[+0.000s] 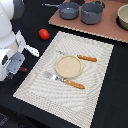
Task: Place the fish, sausage, and tomato into the frying pan.
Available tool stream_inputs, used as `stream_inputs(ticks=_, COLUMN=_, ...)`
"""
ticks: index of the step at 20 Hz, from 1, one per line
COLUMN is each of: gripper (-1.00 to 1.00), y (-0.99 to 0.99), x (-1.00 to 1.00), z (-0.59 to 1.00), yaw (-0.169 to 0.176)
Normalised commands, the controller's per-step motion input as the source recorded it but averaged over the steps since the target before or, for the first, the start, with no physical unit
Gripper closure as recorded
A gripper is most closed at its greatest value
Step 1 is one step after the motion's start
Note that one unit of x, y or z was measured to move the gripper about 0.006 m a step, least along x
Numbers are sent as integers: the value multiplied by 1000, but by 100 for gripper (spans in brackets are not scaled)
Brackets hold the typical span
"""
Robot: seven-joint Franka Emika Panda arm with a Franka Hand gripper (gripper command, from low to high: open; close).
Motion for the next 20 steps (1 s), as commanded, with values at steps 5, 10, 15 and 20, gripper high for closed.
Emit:
stream_inputs(ticks=5, gripper=100, y=437, x=732, z=1000, yaw=107)
stream_inputs(ticks=10, gripper=100, y=645, x=672, z=1000, yaw=92)
stream_inputs(ticks=15, gripper=100, y=957, x=409, z=946, yaw=39)
stream_inputs(ticks=20, gripper=100, y=1000, x=255, z=707, yaw=26)
